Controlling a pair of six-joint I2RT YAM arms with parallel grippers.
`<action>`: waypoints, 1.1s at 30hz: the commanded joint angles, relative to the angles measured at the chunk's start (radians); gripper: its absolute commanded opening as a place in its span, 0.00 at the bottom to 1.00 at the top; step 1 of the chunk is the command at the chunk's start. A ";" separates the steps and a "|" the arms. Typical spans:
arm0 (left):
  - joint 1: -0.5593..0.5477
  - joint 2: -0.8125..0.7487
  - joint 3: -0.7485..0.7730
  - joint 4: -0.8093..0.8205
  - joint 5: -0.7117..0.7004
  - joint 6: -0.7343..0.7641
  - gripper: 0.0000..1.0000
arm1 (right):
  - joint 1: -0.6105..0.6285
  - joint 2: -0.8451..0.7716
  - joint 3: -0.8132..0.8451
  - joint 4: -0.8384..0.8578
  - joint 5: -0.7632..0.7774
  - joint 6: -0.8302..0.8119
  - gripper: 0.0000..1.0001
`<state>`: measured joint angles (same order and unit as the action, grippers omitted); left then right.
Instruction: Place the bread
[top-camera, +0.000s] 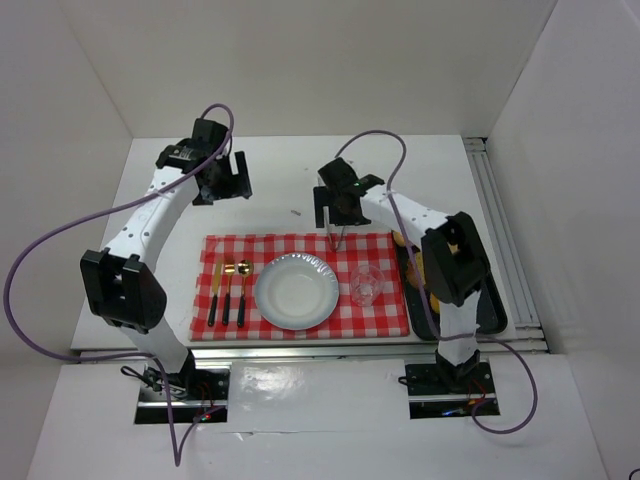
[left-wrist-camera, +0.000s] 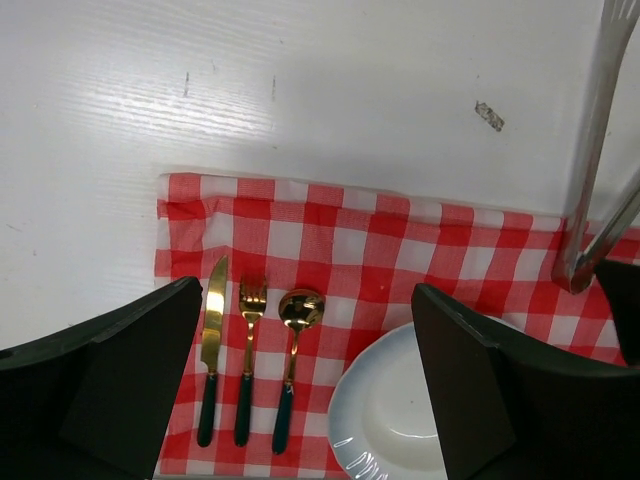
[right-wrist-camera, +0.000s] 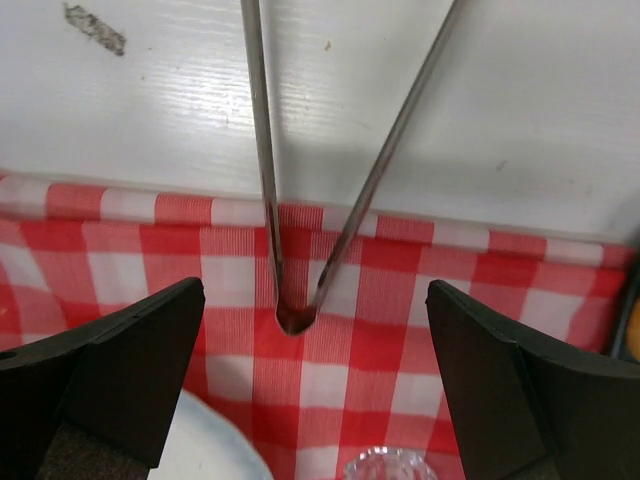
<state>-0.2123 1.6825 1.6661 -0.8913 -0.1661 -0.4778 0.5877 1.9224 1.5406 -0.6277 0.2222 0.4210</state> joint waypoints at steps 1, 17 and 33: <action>0.005 -0.024 -0.011 0.000 0.045 0.001 1.00 | 0.006 0.065 0.087 0.014 -0.006 -0.005 0.99; 0.014 0.005 0.007 0.018 0.063 0.019 1.00 | 0.006 0.248 0.125 0.152 0.081 0.004 0.99; 0.014 0.005 0.007 0.028 0.063 0.028 1.00 | -0.025 0.326 0.124 0.224 0.146 0.067 0.75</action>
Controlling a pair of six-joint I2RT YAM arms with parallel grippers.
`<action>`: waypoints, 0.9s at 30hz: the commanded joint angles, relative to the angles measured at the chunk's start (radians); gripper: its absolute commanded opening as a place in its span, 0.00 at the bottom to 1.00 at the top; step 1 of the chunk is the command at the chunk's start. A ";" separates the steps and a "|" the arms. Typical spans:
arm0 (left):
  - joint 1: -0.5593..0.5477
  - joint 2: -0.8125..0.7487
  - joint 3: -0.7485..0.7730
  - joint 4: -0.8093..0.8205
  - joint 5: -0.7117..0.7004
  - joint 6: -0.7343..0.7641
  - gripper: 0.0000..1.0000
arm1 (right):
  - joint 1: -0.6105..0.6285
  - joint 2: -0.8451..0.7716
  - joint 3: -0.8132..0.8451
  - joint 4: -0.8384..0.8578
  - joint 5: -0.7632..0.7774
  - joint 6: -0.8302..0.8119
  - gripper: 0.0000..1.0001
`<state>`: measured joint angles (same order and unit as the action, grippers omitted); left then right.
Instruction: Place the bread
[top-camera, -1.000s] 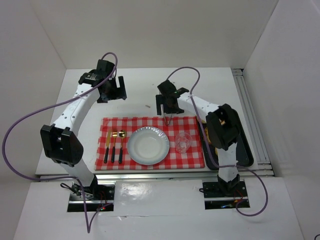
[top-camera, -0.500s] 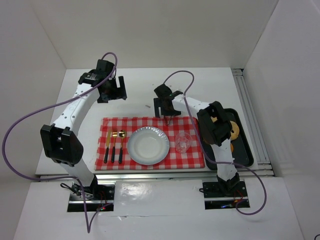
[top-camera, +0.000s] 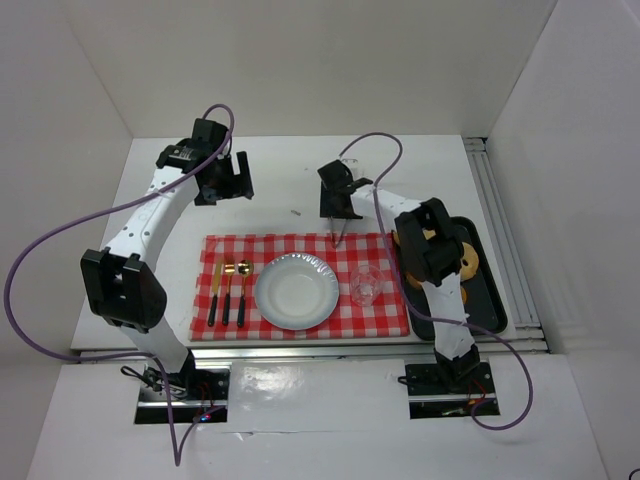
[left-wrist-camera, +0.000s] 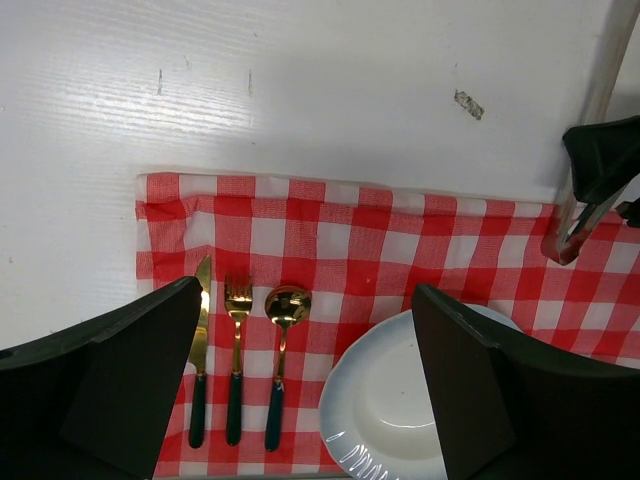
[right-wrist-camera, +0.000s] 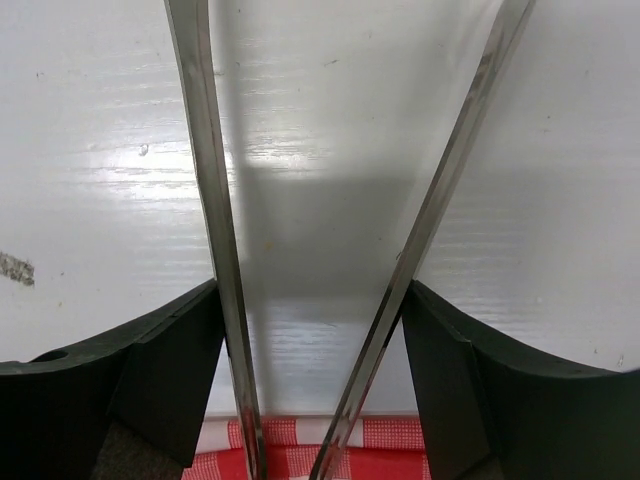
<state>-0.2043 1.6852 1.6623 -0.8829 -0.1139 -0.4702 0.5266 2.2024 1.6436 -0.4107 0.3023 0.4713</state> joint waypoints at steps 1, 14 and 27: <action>0.006 0.002 0.011 0.019 0.011 0.021 1.00 | 0.047 0.046 0.021 0.007 0.076 0.026 0.75; 0.016 -0.018 -0.016 0.028 0.022 0.030 1.00 | 0.070 0.128 0.206 -0.092 0.206 0.035 0.47; 0.016 -0.027 -0.007 0.028 0.043 0.030 1.00 | -0.114 -0.183 0.401 -0.411 -0.356 -0.121 0.32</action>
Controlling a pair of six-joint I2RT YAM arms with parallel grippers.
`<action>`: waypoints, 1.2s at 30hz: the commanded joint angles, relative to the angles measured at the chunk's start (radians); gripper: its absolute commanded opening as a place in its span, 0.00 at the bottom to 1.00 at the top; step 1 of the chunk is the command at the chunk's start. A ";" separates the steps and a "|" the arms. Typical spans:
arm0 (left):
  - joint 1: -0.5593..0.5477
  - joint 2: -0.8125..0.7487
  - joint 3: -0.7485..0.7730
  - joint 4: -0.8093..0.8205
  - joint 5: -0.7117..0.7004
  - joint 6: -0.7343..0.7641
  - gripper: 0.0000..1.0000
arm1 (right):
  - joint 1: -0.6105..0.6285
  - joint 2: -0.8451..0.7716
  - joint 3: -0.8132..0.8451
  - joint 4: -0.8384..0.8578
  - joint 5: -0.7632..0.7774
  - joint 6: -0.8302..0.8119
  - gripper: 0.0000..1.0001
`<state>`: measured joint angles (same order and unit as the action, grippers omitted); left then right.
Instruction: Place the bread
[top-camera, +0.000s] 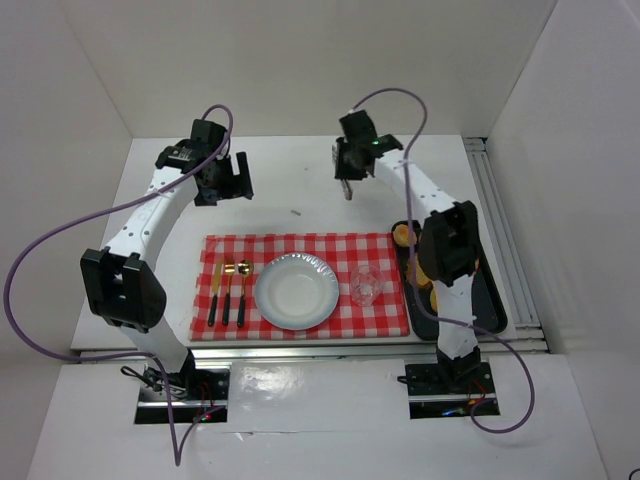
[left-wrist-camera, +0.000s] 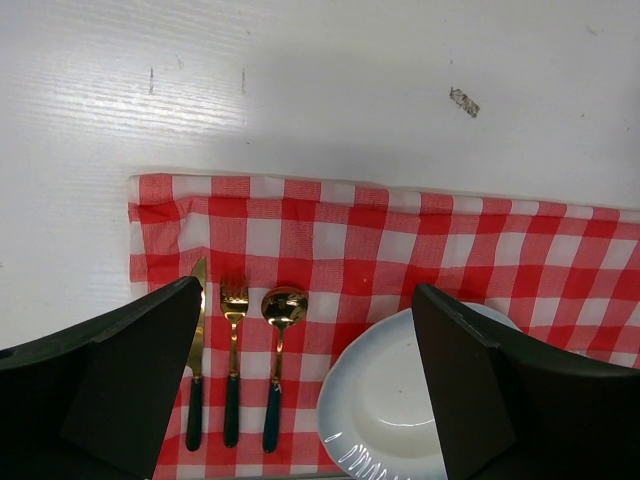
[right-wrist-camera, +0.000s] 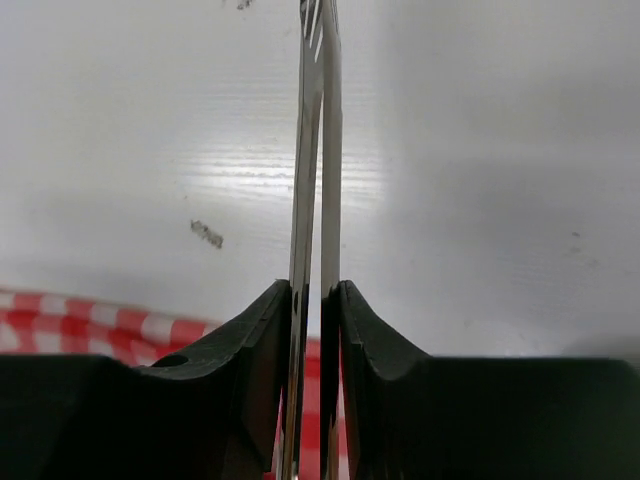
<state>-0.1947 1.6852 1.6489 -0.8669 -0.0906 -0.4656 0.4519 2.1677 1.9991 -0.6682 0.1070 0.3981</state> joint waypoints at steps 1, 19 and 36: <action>0.006 -0.027 0.006 0.012 0.029 0.025 1.00 | -0.053 -0.179 0.027 -0.175 -0.161 -0.048 0.32; -0.003 -0.027 0.006 0.022 0.078 0.025 1.00 | -0.237 -0.822 -0.540 -0.557 -0.069 0.070 0.42; -0.031 0.011 0.035 0.022 0.088 0.016 1.00 | -0.206 -0.775 -0.549 -0.507 -0.098 0.009 0.51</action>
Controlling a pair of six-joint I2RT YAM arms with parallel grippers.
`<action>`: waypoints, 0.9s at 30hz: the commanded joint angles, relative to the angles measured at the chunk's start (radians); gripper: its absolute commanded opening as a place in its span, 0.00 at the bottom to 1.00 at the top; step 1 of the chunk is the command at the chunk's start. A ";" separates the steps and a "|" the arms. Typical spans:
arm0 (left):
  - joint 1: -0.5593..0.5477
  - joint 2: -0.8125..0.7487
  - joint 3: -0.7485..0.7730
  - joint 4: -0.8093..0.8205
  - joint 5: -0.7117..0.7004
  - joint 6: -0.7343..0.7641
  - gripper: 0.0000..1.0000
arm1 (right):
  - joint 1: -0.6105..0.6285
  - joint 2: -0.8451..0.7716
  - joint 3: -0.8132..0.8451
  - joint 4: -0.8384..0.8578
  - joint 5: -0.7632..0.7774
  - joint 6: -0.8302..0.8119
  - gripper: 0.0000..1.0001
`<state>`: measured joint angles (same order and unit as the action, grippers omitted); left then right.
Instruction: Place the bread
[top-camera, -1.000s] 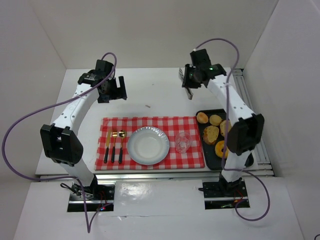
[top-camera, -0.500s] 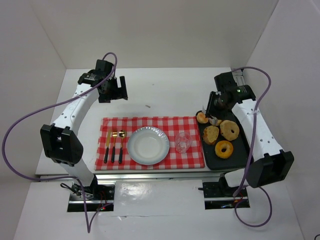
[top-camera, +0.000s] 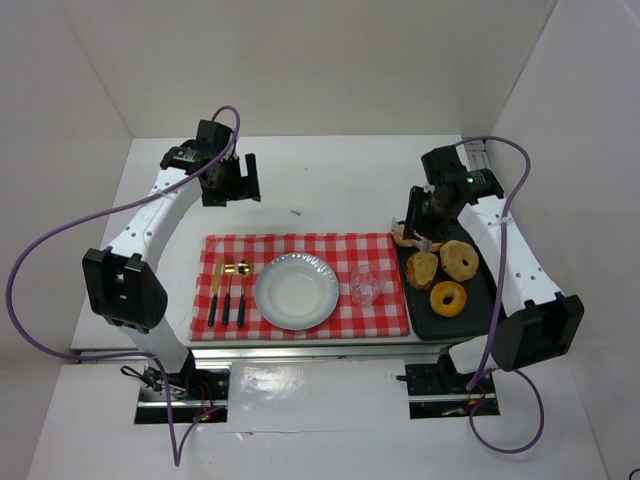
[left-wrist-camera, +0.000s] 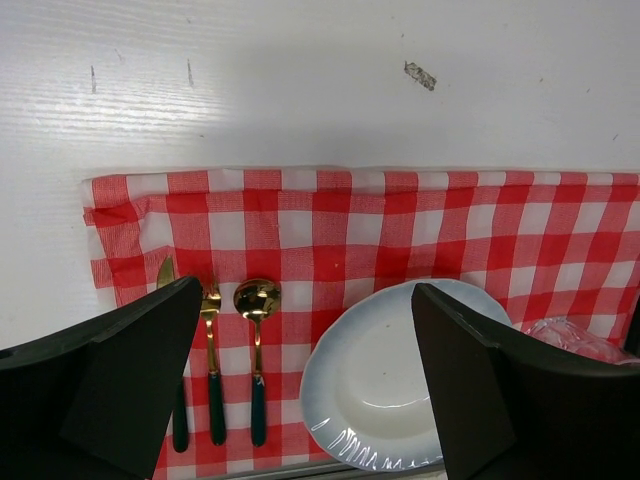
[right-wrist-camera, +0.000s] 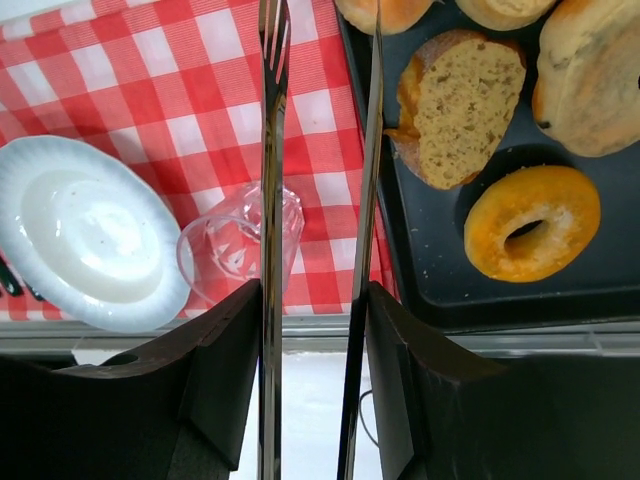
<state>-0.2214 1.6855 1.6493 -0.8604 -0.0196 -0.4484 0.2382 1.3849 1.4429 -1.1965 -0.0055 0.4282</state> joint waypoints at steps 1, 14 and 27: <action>-0.004 0.011 0.044 0.015 0.007 -0.001 1.00 | 0.007 0.020 0.007 0.021 0.025 -0.022 0.51; -0.004 0.020 0.035 0.024 0.017 -0.001 1.00 | 0.044 0.065 -0.098 0.075 0.117 -0.032 0.48; -0.004 0.029 0.044 0.024 0.017 -0.001 1.00 | 0.062 -0.021 0.080 0.015 0.135 -0.069 0.12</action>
<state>-0.2222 1.7023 1.6543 -0.8589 -0.0193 -0.4484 0.2794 1.4303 1.4620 -1.1839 0.1425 0.4057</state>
